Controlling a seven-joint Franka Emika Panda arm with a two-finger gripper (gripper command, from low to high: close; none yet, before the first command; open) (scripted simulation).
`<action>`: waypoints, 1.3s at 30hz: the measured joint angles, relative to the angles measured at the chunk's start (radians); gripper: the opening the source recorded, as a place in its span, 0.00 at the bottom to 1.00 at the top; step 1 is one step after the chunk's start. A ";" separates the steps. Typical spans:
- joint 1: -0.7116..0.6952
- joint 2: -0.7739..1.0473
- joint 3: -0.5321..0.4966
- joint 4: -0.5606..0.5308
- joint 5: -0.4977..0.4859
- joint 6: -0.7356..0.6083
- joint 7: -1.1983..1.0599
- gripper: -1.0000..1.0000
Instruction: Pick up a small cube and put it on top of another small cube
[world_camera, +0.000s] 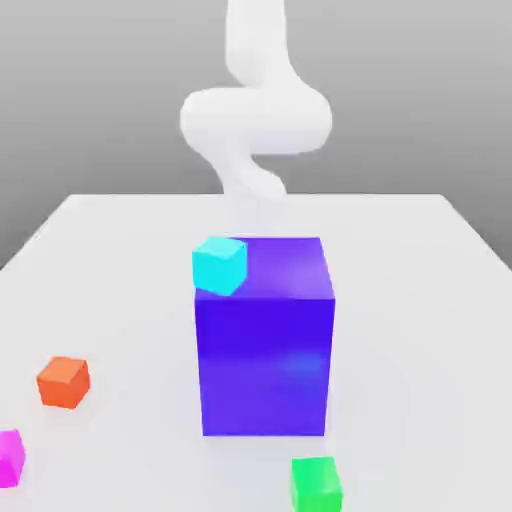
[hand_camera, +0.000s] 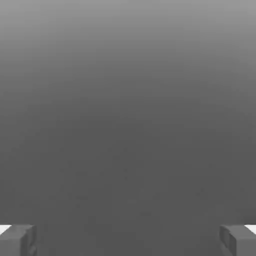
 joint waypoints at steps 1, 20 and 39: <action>-0.018 0.039 -0.002 0.002 -0.002 0.011 0.026 0.50; -0.291 0.732 -0.117 0.030 0.018 0.206 0.450 0.50; -0.421 1.241 -0.137 0.080 0.187 0.415 0.558 0.00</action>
